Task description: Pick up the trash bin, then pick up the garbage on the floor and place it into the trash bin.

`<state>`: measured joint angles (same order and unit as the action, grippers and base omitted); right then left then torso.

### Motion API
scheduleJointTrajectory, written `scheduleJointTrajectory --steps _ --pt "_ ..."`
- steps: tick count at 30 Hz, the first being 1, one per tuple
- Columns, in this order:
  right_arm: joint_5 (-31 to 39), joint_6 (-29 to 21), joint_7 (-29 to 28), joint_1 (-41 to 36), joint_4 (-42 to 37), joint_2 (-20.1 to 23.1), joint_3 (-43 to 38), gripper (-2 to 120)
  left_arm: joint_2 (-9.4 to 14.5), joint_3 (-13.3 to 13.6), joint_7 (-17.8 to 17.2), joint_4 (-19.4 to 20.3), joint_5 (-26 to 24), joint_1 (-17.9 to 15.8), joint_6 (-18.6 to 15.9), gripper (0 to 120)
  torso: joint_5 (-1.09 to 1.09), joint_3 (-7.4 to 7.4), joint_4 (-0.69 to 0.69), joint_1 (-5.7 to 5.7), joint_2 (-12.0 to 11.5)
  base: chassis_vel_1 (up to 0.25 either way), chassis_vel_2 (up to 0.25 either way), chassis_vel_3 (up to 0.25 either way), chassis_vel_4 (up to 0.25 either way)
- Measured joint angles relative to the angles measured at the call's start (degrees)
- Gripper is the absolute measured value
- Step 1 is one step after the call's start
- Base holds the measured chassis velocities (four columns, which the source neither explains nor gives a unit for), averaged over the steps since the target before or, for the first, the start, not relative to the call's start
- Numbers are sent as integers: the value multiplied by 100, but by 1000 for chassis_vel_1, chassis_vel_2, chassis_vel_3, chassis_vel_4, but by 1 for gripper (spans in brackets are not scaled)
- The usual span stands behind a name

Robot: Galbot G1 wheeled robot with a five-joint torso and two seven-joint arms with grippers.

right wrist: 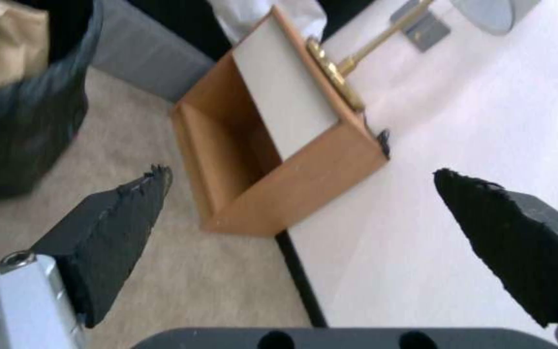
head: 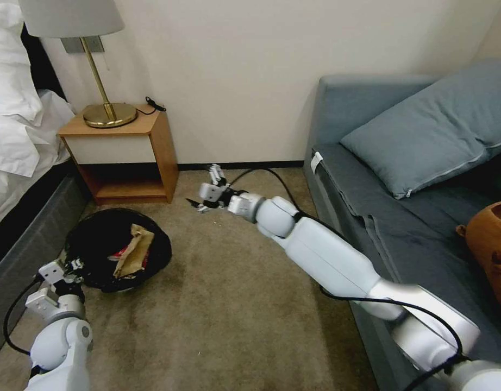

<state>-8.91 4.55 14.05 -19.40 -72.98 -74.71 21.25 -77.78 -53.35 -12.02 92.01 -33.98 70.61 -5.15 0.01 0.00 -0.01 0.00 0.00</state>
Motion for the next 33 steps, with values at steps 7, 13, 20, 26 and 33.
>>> scheduleJointTrajectory --steps 7,13,20,26,33 --pt "-348 61 6 -475 -31 -11 -157 100 109 0 -706 -251 -1211 -242 -17 4 0 0 0 0 0 0 0 0 0" --pt "-438 57 0 -613 -37 -31 -169 100 226 -17 -706 -415 -1300 -272 30 4 -1 -1 2 0 0 0 0 0 0" --pt "-495 43 0 -716 -58 -31 -213 100 307 -27 -712 -494 -1420 -264 -23 23 -1 -1 0 0 0 0 0 0 0" --pt "-522 -5 -1 -796 -110 -47 -224 100 378 -27 -729 -514 -1447 -256 -37 41 -1 -1 1 0 0 0 0 0 0" --pt "-528 -94 -20 -880 -173 -55 -254 100 465 -45 -722 -486 -1393 -180 -36 65 -1 -1 0 0 0 0 0 0 0"
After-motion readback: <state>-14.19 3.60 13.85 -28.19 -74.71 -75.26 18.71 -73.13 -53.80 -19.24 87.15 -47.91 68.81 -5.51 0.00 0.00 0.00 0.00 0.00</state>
